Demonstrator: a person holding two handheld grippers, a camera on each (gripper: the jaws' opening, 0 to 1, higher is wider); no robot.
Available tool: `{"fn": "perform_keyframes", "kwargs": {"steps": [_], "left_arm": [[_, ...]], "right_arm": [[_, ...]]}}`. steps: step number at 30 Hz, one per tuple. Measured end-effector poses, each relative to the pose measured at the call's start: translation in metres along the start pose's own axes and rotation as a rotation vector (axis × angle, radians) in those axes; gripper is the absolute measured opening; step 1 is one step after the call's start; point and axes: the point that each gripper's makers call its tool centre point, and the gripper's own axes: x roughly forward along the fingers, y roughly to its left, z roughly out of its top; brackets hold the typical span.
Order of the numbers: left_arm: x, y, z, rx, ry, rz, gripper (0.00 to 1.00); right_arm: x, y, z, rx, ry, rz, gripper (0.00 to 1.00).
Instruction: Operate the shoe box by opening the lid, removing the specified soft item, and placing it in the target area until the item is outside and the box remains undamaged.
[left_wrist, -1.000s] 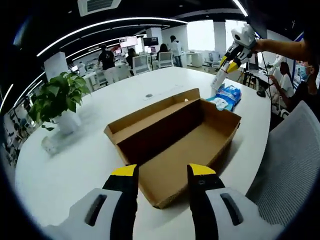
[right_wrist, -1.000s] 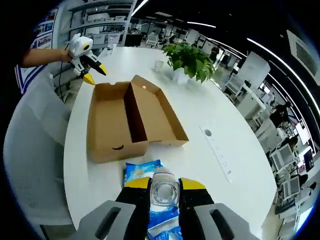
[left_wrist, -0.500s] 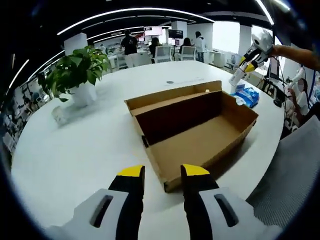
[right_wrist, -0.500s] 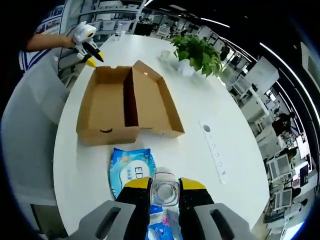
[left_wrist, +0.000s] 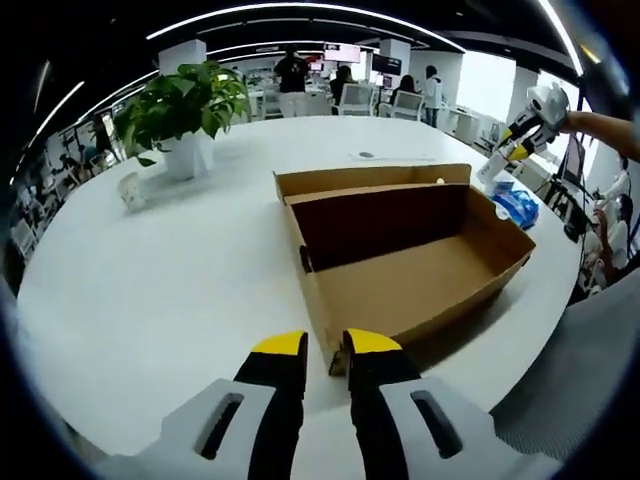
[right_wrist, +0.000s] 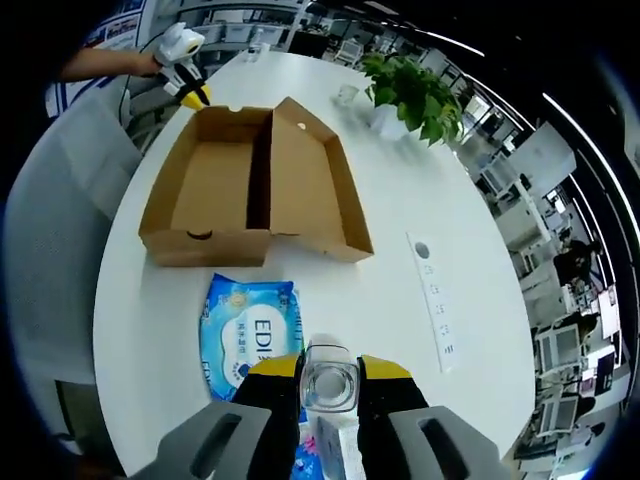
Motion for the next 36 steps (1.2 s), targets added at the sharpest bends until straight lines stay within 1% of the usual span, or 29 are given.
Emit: {"fn": "perform_keyframes", "kwargs": {"steps": [4, 6, 7, 12, 17, 24, 30, 36], "left_arm": [[0.003, -0.001, -0.001, -0.034, 0.011, -0.004, 0.08], [0.003, -0.004, -0.003, -0.033, 0.016, -0.012, 0.05], [0.004, -0.002, -0.003, -0.028, 0.017, 0.002, 0.05], [0.004, 0.0, -0.004, -0.077, 0.014, 0.021, 0.04], [0.004, 0.0, -0.005, -0.097, 0.011, 0.024, 0.04], [0.004, 0.001, -0.005, -0.106, 0.014, 0.029, 0.04], [0.006, 0.002, -0.006, -0.111, 0.018, 0.028, 0.04], [0.007, 0.005, -0.006, -0.12, 0.023, 0.027, 0.04]], "right_arm": [[0.009, -0.002, -0.004, -0.019, 0.009, 0.027, 0.17], [0.014, -0.004, -0.007, -0.027, 0.017, 0.04, 0.17], [0.016, -0.003, -0.008, -0.033, 0.02, 0.051, 0.17], [0.025, -0.001, -0.009, -0.061, 0.035, 0.089, 0.17], [0.039, -0.006, -0.012, -0.088, 0.052, 0.112, 0.17], [0.054, -0.003, -0.016, -0.107, 0.078, 0.155, 0.17], [0.06, 0.0, -0.019, -0.116, 0.088, 0.183, 0.17], [0.062, 0.002, -0.021, -0.116, 0.097, 0.196, 0.17]]}}
